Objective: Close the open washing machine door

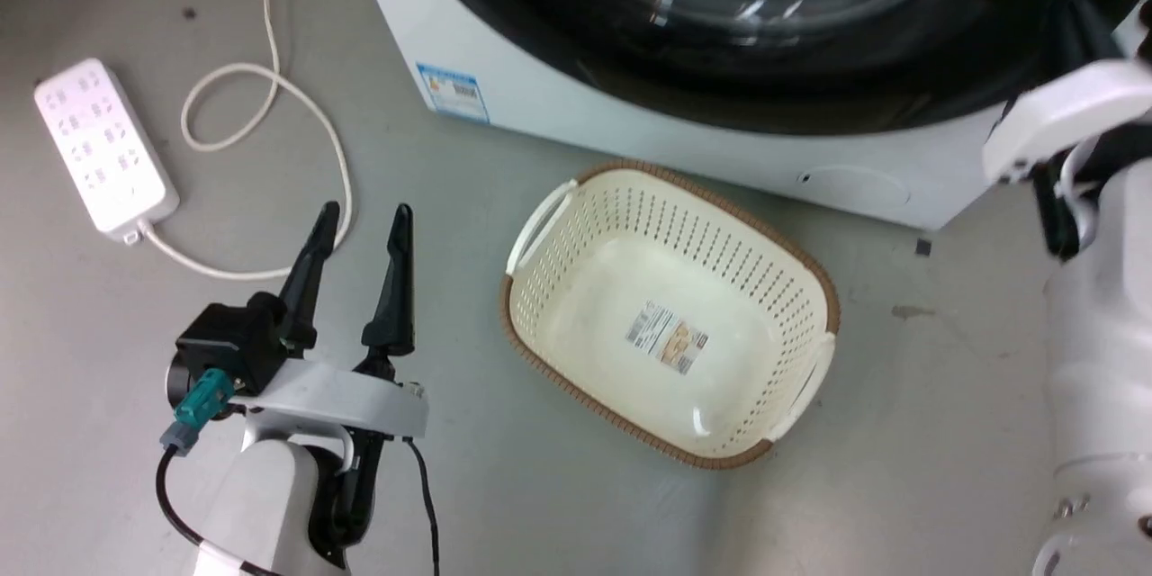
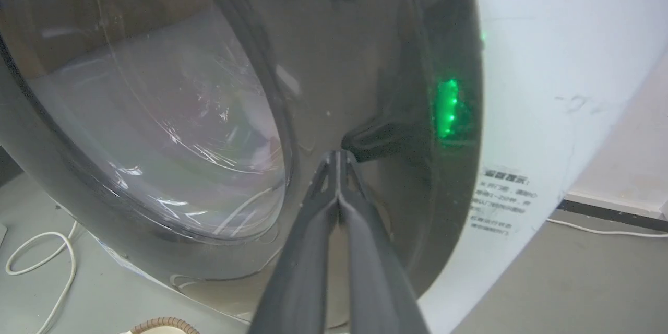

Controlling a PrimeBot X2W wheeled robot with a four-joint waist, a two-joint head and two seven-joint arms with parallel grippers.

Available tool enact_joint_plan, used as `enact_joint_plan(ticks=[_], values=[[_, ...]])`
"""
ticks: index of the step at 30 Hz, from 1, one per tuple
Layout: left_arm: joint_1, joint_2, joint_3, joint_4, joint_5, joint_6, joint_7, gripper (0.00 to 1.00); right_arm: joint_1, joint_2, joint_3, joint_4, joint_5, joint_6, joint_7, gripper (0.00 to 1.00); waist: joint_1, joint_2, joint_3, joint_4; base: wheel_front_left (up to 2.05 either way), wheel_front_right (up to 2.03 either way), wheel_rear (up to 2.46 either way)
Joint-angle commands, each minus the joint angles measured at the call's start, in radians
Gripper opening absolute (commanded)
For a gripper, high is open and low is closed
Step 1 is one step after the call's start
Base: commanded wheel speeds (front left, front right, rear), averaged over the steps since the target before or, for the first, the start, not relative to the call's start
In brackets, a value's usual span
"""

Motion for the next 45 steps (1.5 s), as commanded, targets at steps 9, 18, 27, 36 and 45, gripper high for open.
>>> enact_joint_plan(ticks=[9, 18, 27, 36, 45], values=[[-0.008, -0.024, 0.031, -0.008, 0.043, -0.017, -0.004, 1.00, -0.042, -0.004, -0.052, -0.037, 0.070, -0.002, -0.033, 0.00, -0.0002, -0.0001, -0.027, -0.016, 0.00, 0.00, 0.00], [0.086, -0.016, 0.090, 0.001, 0.078, -0.020, -0.004, 1.00, 0.311, -0.004, 0.107, -0.355, 0.303, -0.002, -0.034, 0.00, -0.0002, -0.0001, -0.229, -0.118, 0.00, 0.00, 0.00], [0.172, -0.007, 0.103, 0.022, 0.095, -0.009, -0.003, 1.00, 0.672, -0.004, 0.250, -0.499, 0.333, -0.002, -0.034, 0.00, -0.0002, -0.0001, -0.347, -0.196, 0.00, 0.00, 0.00], [0.194, 0.005, 0.078, 0.047, 0.104, -0.004, 0.042, 1.00, 0.828, -0.004, 0.278, -0.529, 0.357, -0.002, -0.016, 0.00, -0.0002, -0.0001, -0.373, -0.205, 0.00, 0.00, 0.00], [0.197, 0.001, 0.078, 0.067, 0.075, 0.011, 0.094, 1.00, 0.893, -0.004, 0.323, -0.556, 0.382, -0.002, 0.089, 1.00, -0.0002, -0.0001, -0.383, -0.196, 0.00, 0.00, 0.00]])
